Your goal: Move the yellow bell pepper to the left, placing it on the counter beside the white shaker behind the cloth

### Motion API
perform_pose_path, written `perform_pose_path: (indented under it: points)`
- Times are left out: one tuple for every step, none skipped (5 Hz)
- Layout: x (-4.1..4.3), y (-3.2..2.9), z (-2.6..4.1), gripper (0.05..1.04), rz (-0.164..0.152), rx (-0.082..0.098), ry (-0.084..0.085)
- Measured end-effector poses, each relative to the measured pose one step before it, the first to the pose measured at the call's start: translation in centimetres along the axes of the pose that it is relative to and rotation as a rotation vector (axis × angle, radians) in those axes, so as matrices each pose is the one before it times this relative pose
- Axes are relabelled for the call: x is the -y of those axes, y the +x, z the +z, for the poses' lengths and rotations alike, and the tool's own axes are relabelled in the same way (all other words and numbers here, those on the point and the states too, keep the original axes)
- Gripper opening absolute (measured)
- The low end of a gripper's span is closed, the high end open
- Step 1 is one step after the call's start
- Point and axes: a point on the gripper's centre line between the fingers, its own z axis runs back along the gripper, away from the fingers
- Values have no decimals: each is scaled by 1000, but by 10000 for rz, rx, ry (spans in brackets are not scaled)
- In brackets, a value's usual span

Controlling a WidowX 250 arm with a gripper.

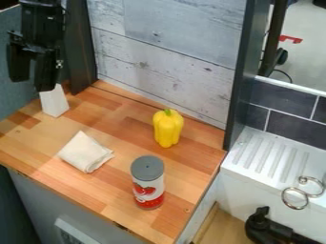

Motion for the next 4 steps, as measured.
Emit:
perform_pose_path:
  points:
    - [176, 297, -1260, 1000, -75, -369, -202]
    - [2191, 1776, 167, 1000, -604, 210, 154]
    - [2526, 2804, 556, 1000, -1186, 117, 416]
    - [1737, 2731, 806, 1000, -869, 541, 350]
